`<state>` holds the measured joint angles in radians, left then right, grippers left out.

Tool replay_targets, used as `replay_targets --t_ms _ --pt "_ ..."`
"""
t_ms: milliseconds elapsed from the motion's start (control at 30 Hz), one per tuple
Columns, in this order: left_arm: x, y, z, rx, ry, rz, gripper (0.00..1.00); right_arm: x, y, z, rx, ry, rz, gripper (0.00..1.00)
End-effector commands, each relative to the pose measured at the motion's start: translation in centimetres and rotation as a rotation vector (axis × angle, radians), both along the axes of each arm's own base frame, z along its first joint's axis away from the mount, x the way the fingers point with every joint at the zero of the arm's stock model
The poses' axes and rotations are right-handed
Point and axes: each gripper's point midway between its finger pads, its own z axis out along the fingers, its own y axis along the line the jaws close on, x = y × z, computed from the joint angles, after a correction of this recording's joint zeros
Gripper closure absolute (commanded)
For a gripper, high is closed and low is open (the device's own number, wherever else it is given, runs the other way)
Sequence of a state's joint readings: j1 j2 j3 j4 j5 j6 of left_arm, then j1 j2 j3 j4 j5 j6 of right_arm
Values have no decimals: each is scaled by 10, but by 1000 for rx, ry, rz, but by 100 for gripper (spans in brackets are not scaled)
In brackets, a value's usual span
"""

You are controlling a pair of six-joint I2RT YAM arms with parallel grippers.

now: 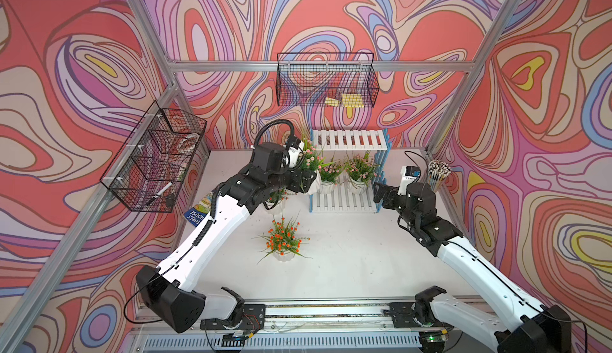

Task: Place the baby's breath potted plants on the rack by color
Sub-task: Place the baby's breath potted plant on the rack.

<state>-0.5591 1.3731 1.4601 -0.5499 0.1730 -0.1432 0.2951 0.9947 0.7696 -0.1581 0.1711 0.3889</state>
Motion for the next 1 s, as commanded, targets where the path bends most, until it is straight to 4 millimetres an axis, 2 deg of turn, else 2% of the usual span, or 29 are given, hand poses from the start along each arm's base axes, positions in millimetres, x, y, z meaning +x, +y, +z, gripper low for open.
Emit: replay_targets --t_ms 0,200,567,667,967 --pt "2 -24 6 -21 -56 -28 39 -3 -19 12 53 -12 -39 2" --pt "-2 -70 -18 -5 -37 -88 39 -2 -48 14 107 -2 -91 2" --pt "22 -134 -67 34 -47 -90 39 -7 -56 18 112 -14 -113 2" --pt "33 -143 -81 49 -56 -62 40 -11 -58 19 105 -19 -120 2" --pt "68 -153 -103 26 -101 67 40 -17 -60 20 106 -25 -127 2"
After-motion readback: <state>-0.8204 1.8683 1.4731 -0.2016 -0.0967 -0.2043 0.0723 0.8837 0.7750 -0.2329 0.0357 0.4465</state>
